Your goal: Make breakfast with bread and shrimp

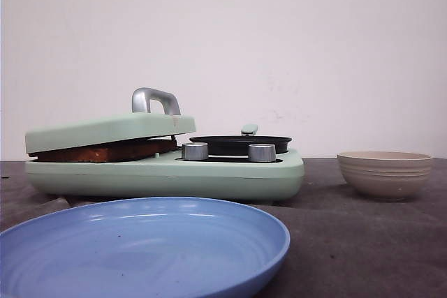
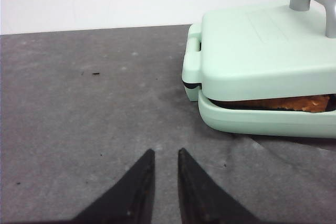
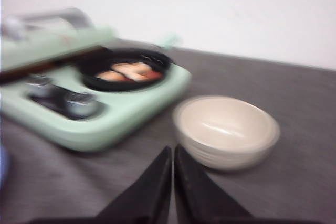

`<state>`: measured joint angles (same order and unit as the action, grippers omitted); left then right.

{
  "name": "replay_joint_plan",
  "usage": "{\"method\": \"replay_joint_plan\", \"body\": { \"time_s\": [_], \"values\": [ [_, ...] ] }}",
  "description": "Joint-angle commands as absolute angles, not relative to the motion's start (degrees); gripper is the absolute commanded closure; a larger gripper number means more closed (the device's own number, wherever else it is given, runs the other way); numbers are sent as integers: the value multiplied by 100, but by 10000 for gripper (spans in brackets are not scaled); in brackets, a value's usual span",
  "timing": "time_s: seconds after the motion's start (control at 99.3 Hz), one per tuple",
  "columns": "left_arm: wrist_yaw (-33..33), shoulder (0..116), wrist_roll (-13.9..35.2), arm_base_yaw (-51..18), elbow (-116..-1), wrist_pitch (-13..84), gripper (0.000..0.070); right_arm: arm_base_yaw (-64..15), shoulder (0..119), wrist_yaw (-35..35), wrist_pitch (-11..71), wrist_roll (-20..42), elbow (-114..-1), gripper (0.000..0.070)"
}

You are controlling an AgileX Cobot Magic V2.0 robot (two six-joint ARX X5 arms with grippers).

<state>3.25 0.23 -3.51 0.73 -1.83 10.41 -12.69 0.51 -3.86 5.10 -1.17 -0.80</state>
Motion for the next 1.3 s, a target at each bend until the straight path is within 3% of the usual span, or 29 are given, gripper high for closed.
{"method": "replay_joint_plan", "body": {
  "time_s": [0.0,0.06,1.289],
  "values": [
    [340,19,-401,78,-91,1066,700,-1057,21,-172,663,-303,-67,700],
    [333,19,-401,80,-91,1076,700,-956,21,-1,1116,-301,-67,700],
    [340,19,-401,78,-91,1074,700,-976,21,-145,860,-169,-69,700]
  ]
}}
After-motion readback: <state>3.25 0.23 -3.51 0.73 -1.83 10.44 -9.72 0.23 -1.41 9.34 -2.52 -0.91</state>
